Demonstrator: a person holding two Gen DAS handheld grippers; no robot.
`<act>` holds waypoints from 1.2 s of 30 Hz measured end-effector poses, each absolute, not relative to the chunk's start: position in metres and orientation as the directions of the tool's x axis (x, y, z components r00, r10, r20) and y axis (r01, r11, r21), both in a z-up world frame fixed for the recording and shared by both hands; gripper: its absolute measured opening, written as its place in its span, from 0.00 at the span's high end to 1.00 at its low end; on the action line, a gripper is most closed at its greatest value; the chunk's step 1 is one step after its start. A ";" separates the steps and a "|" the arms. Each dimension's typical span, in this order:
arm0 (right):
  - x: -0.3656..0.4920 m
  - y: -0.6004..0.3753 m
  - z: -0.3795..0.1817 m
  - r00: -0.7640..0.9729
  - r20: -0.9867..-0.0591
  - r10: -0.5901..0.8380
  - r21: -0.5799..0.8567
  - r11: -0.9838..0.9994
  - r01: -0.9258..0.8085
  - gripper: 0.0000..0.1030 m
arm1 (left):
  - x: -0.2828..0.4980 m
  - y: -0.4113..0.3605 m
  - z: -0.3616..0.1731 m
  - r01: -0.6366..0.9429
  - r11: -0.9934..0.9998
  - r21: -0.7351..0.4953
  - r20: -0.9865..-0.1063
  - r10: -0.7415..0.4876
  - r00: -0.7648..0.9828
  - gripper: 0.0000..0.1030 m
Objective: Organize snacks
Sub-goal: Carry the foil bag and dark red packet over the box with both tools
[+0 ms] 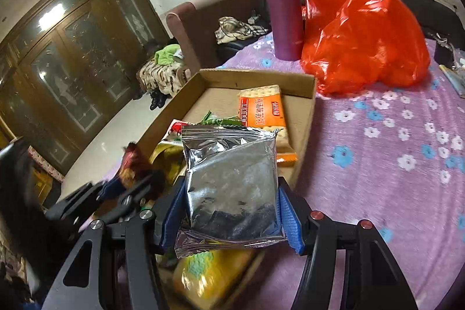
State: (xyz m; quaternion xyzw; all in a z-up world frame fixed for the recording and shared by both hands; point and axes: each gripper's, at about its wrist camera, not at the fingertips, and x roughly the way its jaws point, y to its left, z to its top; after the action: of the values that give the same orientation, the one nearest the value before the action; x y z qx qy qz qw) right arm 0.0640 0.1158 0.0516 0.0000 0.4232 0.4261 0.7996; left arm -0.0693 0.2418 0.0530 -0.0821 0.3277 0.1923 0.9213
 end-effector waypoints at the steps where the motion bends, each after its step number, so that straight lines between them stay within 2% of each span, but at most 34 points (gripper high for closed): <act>1: 0.066 0.120 0.051 0.279 -0.676 0.682 0.365 0.640 -0.676 0.37 | -0.069 0.242 0.053 -0.408 0.913 -0.028 -0.636 0.299 0.712 0.70; 14: 0.090 0.148 0.038 0.246 -0.671 0.700 0.426 0.635 -0.645 0.37 | -0.066 0.239 0.050 -0.415 0.910 0.007 -0.644 0.321 0.694 0.69; 20: 0.077 0.141 0.045 0.267 -0.662 0.700 0.409 0.637 -0.653 0.35 | -0.062 0.238 0.048 -0.427 0.904 0.023 -0.660 0.335 0.672 0.66; 23: 0.071 0.137 0.049 0.280 -0.664 0.693 0.395 0.644 -0.655 0.29 | -0.063 0.239 0.048 -0.430 0.903 0.025 -0.661 0.338 0.670 0.66; 36: 0.056 0.113 0.063 0.278 -0.628 0.726 0.418 0.617 -0.666 0.28 | -0.062 0.238 0.046 -0.440 0.897 0.041 -0.670 0.352 0.654 0.61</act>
State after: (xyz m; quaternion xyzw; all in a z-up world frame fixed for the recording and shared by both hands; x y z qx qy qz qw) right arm 0.0561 0.1132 0.0632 0.0364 0.4133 0.4359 0.7986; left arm -0.0616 0.2384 0.0457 -0.0624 0.3541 0.2183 0.9072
